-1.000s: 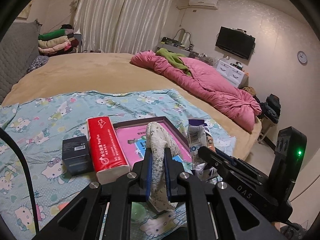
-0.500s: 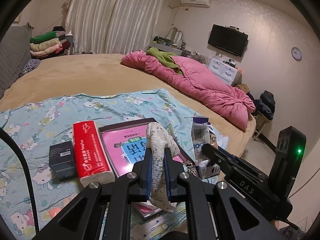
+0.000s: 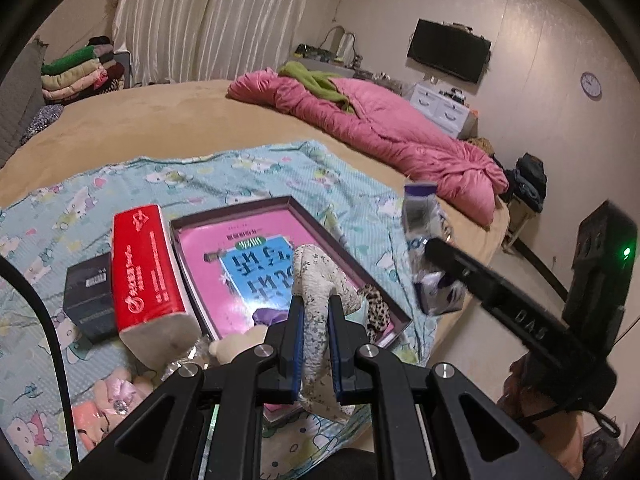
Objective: Organize soft objects
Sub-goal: 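Carry the scrunchie with left tool while right tool carries the snack bag over the tray, then lower and open right tool to drop the snack bag while left tool releases the scrunchie on the tray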
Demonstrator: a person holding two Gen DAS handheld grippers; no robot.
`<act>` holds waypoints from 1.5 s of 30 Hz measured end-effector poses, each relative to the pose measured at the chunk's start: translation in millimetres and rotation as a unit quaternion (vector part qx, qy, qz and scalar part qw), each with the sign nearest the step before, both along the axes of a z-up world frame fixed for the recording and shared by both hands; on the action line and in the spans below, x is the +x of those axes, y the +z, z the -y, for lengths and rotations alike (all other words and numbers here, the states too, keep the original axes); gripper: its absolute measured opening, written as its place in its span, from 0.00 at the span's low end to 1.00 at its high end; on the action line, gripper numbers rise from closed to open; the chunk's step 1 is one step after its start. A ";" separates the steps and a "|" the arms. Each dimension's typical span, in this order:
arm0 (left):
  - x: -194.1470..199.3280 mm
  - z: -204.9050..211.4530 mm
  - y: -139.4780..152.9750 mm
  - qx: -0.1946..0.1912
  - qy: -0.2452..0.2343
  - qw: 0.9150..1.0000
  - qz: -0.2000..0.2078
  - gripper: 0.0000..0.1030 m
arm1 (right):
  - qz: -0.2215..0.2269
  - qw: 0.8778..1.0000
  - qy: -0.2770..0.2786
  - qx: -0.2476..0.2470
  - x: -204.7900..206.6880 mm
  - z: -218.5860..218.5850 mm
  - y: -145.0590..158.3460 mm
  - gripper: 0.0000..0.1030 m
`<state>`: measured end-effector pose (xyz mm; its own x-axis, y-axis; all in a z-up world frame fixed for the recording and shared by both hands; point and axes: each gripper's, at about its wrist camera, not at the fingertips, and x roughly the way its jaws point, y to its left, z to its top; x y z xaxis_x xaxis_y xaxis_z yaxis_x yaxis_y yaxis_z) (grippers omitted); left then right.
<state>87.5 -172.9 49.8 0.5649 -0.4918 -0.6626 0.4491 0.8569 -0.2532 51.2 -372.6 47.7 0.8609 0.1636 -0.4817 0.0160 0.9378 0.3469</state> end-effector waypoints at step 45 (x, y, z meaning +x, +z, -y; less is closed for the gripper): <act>57.9 23.3 -90.0 0.063 0.030 0.997 -0.040 0.11 | -0.086 0.994 -0.027 -0.067 23.8 21.2 -67.0 0.25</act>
<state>145.4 -196.2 -40.3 0.5342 -0.3688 -0.7607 0.3783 0.9090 -0.1750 75.1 -393.8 -19.3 0.7702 0.0440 -0.6363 0.1160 0.9713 0.2076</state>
